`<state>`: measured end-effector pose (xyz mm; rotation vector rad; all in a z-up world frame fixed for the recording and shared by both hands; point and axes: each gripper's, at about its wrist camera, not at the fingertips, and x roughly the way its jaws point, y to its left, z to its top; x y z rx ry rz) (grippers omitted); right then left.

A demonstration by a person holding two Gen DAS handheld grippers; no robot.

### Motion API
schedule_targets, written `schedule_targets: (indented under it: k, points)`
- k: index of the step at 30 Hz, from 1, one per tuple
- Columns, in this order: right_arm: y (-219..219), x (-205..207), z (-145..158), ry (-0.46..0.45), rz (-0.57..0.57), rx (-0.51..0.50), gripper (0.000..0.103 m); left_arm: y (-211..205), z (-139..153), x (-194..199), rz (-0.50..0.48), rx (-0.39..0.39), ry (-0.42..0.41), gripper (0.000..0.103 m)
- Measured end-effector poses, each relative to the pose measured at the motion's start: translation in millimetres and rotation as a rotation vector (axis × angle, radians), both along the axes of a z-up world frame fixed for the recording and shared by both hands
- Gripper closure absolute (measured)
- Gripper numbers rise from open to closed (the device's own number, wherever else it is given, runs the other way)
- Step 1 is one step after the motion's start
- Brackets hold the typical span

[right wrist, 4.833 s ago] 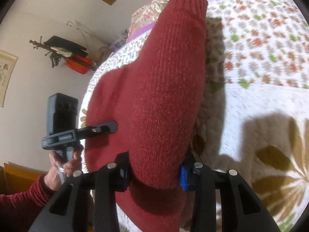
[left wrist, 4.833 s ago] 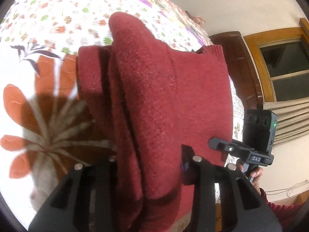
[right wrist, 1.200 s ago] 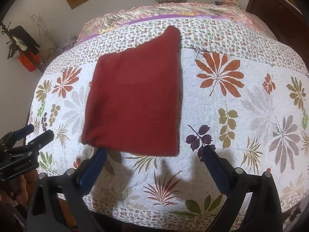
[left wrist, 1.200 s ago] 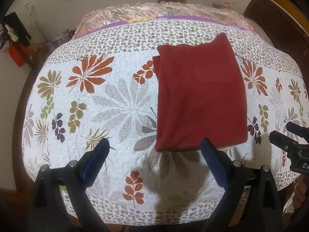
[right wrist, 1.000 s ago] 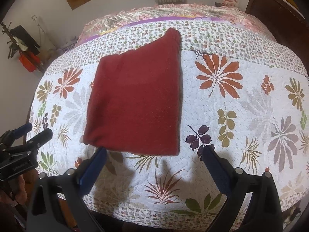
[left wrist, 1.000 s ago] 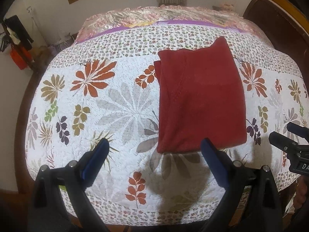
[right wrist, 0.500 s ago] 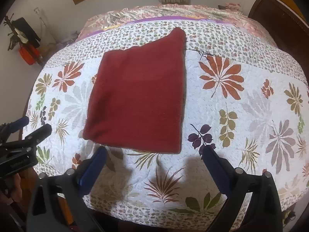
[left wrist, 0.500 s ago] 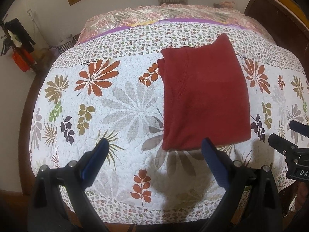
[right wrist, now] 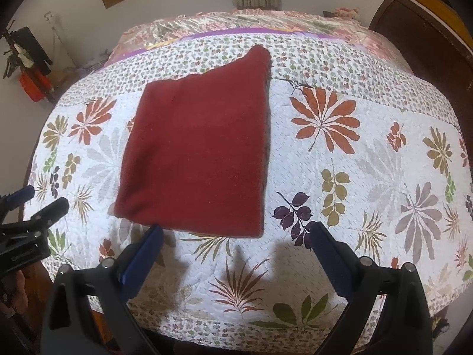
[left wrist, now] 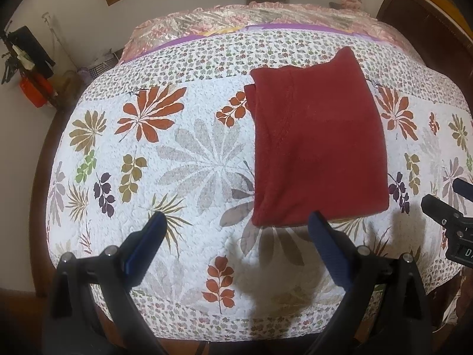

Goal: Fold small clothes

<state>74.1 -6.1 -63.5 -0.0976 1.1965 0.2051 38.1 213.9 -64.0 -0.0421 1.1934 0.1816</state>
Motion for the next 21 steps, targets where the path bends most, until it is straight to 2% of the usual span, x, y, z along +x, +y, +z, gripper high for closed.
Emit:
schedule_targets:
  k: [10,21]
  points:
    - [1.1,0.1,-2.1,0.003,-0.001,-0.003,0.004,-1.3,-2.9,0.7,-0.006,0.004,0.008,0.007]
    - [3.0,-0.6,2.3,-0.04,-0.012,-0.038,0.004,-2.1,-5.2,0.1,-0.011,0.005,0.013,0.007]
